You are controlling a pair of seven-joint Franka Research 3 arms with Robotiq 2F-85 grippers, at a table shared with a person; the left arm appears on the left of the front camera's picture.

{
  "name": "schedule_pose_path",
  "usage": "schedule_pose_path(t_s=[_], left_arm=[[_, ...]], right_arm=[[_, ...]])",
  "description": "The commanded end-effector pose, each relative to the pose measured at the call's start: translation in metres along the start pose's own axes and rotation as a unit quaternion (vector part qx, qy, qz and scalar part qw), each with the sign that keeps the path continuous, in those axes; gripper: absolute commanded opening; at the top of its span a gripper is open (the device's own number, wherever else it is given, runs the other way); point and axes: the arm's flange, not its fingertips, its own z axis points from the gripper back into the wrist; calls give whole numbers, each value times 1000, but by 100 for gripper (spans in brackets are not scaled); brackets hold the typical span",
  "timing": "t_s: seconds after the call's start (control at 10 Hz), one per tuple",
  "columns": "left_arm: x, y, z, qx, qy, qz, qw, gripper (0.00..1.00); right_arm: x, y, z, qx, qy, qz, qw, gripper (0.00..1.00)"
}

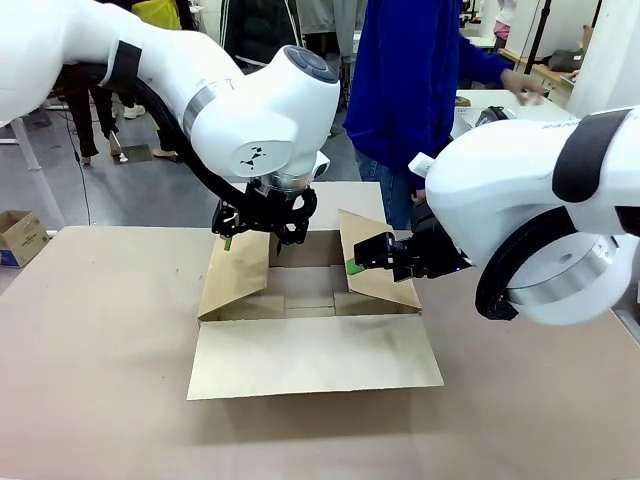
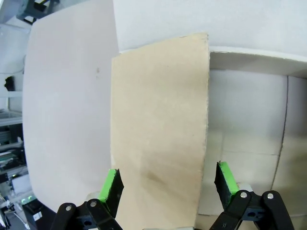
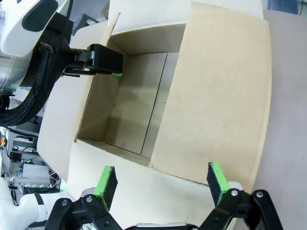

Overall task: Pack the gift set into the box.
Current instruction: Place both hands on the side flaps of the Package Box and spread them outward.

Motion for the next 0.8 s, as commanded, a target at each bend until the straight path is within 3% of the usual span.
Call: schedule_pose_path(t_s=[0.0, 0.3, 0.7], left_arm=[[-6, 17, -2, 12, -9, 2, 1000, 100], [-11, 46, 4, 28, -22, 6, 999, 100], [-2, 82, 19, -26, -26, 13, 999, 100]], right_arm=[[0, 1, 1, -2, -7, -1, 1000, 100], [0, 1, 1, -2, -7, -1, 1000, 100], [0, 1, 1, -2, -7, -1, 1000, 100]])
